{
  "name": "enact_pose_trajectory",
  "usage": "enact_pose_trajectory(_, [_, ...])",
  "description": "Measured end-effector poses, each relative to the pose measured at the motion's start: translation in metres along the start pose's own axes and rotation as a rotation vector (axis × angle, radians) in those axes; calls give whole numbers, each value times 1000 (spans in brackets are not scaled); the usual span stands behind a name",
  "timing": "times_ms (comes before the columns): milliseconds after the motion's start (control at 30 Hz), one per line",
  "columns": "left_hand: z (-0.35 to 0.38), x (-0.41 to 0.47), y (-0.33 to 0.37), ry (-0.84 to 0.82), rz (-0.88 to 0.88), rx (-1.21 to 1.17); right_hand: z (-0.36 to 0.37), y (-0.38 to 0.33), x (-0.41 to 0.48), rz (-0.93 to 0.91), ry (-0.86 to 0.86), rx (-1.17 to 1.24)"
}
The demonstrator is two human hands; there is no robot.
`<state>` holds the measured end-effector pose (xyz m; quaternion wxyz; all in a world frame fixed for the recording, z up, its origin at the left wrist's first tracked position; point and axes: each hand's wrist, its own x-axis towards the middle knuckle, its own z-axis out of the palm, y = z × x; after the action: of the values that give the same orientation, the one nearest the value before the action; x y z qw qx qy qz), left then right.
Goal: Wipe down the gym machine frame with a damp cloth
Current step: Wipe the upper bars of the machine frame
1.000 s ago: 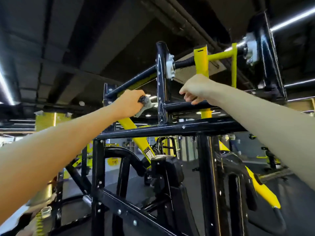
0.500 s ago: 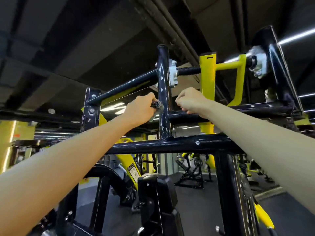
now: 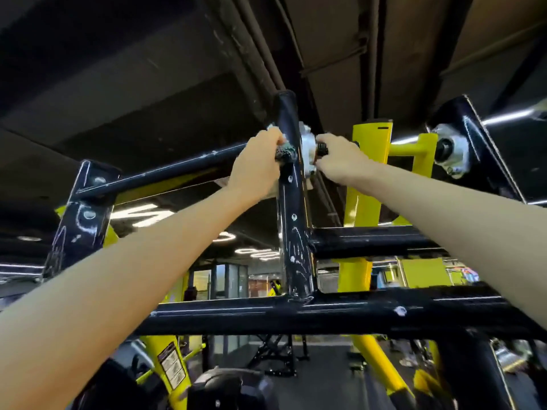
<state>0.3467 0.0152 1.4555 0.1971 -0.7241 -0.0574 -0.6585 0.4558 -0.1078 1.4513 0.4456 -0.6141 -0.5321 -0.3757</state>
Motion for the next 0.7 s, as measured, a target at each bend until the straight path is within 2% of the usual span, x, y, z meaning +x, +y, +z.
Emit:
enact_pose_trajectory(100, [5,10,-12,37,150,26,3,-7,24,52,37,-41])
enact_pose_trajectory(200, [5,47,-24,31,252,100,5,-13,41,57,-5,-93])
enact_pose_trajectory(333, [2,96,-18,24,185,45,13,-13,45,71,-35,-67])
enact_pose_trajectory(533, [4,46,-23,-17,299,-92,22,-5,53,53,-36,8])
enact_pose_trajectory(700, [9,90,-24,156,109,-165,22,-2,54,34,-71,88])
